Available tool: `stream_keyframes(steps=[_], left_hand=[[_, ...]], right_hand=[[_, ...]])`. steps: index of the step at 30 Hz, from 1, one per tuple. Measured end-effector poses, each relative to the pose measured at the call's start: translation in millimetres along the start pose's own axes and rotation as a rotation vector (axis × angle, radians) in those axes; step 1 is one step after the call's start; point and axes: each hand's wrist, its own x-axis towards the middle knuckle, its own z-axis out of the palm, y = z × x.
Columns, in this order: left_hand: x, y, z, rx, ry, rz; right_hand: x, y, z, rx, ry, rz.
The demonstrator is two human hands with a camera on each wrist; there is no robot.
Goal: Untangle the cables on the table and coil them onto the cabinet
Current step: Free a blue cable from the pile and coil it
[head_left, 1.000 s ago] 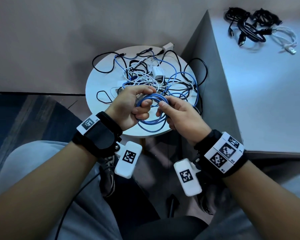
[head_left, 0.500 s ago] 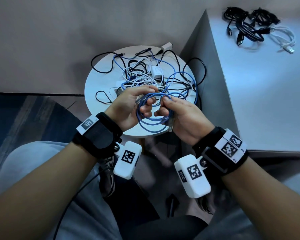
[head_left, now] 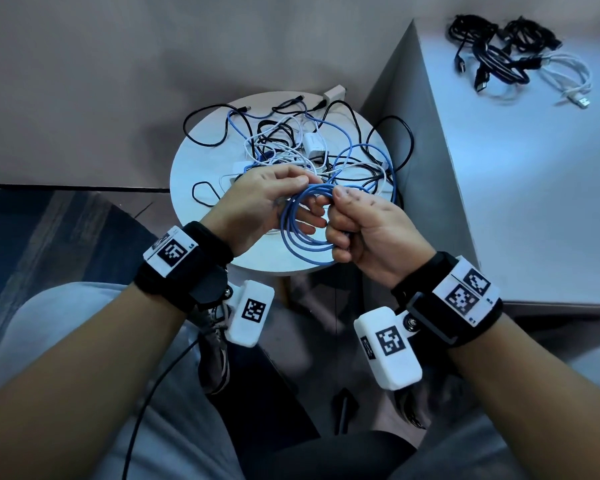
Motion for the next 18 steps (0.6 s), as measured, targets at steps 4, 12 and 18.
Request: stream_keyframes(steps=[4,12,18], left_hand=[[4.8,3.1,-6.5,0.142,0.132,0.089],[6.3,-3.4,-6.6,0.251,0.238,0.261],[8.5,1.2,-16.8,0.236,0.383,0.292]], right_hand=[[1.1,5.7,0.7,0.016,-0.027,0.013],[3.3,6.9,0.2,-0.015,-0.026,-0.003],[3.8,6.3,-2.2,-0.039,-0.01,-0.004]])
